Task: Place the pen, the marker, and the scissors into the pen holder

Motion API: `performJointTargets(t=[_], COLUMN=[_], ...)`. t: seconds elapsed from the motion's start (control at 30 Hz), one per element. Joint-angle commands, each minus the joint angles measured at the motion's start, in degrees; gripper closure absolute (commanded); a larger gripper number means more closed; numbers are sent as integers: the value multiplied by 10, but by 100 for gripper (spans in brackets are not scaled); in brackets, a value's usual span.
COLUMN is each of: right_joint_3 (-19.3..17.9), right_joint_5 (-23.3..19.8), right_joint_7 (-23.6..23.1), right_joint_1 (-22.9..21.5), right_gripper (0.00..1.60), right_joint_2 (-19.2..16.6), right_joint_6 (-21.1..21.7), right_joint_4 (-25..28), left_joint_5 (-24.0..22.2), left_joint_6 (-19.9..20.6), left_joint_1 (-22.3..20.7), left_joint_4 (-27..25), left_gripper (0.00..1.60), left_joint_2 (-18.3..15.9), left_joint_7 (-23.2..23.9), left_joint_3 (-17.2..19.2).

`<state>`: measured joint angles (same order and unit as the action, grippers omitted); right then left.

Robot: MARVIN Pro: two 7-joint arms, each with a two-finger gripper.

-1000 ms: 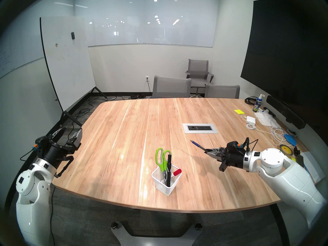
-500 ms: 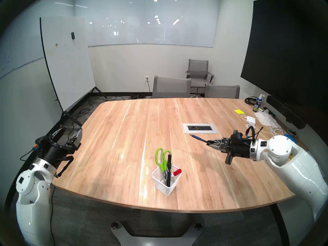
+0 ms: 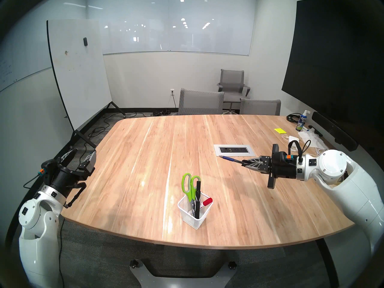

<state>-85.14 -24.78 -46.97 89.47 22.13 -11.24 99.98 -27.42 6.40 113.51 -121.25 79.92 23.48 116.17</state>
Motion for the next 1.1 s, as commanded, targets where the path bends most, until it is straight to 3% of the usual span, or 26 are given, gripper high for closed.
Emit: performJointTargets(t=[0.0, 1.07], right_joint_3=[2, -1], right_joint_5=[-2, 6], right_joint_7=[1, -10], right_joint_1=[-28, -34], right_gripper=[160, 160], right_joint_2=[8, 19], right_joint_6=[9, 16], right_joint_4=[12, 9], left_joint_5=[-1, 2], left_joint_6=[0, 3], left_joint_1=[-1, -3], left_joint_4=[-13, -13], left_gripper=[0, 0], left_joint_2=[0, 5], left_joint_7=[0, 4], left_joint_3=[1, 3])
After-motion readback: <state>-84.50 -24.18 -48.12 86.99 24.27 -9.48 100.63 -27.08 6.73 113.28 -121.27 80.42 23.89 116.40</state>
